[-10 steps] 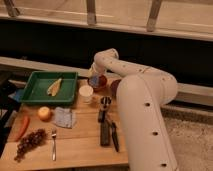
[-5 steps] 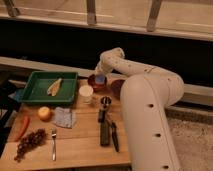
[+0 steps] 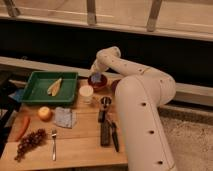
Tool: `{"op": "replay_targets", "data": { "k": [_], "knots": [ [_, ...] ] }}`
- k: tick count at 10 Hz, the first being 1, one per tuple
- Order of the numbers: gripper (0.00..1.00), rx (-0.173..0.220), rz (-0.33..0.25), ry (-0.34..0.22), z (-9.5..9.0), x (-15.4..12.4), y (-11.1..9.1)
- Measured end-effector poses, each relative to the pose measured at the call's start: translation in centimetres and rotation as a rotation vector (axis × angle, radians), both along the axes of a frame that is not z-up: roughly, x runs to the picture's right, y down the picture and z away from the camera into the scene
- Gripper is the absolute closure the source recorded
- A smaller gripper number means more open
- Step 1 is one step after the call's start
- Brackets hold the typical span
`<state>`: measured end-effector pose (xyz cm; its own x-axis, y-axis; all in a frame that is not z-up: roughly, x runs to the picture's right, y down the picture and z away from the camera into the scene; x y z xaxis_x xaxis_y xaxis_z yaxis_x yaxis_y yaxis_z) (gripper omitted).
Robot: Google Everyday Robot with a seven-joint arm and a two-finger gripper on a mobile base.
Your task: Wipe red bowl with sponge
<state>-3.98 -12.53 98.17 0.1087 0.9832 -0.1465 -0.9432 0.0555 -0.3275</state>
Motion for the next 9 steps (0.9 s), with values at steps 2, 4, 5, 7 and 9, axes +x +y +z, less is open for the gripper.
{"op": "replay_targets", "data": {
  "k": [2,4,5,7,9],
  "knots": [
    [1.0,-0.018,0.004,-0.019,-0.7,-0.7,1.5],
    [1.0,-0.032,0.014,0.003,-1.6,0.3,2.9],
    [1.0,-0.03,0.021,0.023,-1.8,1.1,2.9],
    [1.0,-0.014,0.033,0.054,-1.4,2.7,1.5],
    [1.0,0.007,0.036,0.053,-0.6,3.5,-0.2]
  ]
}}
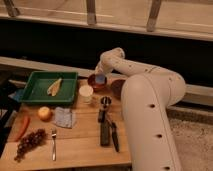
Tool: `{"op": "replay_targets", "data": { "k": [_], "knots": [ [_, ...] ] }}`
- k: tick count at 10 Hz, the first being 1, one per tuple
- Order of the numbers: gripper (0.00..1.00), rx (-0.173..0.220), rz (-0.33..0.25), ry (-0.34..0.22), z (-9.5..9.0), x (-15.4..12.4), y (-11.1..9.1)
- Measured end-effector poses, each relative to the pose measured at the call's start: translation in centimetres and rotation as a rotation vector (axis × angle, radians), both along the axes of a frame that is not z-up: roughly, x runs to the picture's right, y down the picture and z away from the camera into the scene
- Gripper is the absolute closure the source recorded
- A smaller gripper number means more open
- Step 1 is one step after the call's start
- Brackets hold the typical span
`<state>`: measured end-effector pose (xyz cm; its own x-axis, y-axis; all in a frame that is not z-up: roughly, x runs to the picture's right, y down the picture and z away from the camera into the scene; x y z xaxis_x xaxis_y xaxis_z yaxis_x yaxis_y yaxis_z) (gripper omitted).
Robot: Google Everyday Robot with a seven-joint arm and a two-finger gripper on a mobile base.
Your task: Wipe red bowl with sponge
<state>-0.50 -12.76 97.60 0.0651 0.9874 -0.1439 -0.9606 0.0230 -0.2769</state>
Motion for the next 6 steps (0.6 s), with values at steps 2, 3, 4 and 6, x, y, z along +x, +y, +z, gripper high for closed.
{"op": "replay_targets", "data": {
  "k": [2,3,4,6],
  "knots": [
    [1.0,0.009,-0.015,-0.036,0.6,-2.3,-0.7],
    [1.0,0.008,-0.026,-0.053,0.7,-3.3,-0.6],
    [1.0,-0.004,-0.044,-0.072,0.5,-4.2,0.1],
    [1.0,-0.028,-0.06,-0.087,0.1,-4.9,1.4]
  ]
}}
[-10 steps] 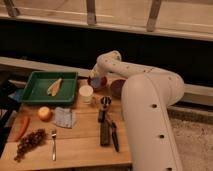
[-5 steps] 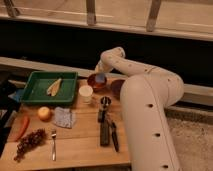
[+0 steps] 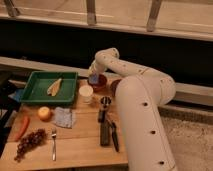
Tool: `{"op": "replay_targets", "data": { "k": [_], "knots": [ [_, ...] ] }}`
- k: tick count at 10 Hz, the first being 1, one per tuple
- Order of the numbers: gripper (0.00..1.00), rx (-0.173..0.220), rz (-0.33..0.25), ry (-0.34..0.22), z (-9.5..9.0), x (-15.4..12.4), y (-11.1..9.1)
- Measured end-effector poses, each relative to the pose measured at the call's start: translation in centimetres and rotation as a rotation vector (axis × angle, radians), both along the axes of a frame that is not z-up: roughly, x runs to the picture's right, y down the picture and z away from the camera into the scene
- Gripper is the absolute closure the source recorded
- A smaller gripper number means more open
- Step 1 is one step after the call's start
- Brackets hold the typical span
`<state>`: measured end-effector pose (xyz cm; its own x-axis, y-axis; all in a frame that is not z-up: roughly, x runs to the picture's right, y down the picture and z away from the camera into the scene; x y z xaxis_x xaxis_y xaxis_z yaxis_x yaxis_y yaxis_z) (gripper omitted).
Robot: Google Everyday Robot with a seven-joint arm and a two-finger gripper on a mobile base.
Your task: Wipe red bowl with sponge
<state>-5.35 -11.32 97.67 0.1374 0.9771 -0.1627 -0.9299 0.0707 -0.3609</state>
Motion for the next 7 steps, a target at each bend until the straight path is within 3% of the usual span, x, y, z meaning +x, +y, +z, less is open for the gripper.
{"op": "replay_targets", "data": {
  "k": [2,4,6,7],
  "knots": [
    [1.0,-0.02,0.0,0.019,-0.6,1.1,1.2],
    [1.0,-0.025,0.021,0.08,-0.8,3.7,1.1],
    [1.0,-0.038,0.072,0.109,-0.2,4.9,-0.5],
    [1.0,-0.053,0.116,0.095,0.0,4.8,-1.6]
  ]
}}
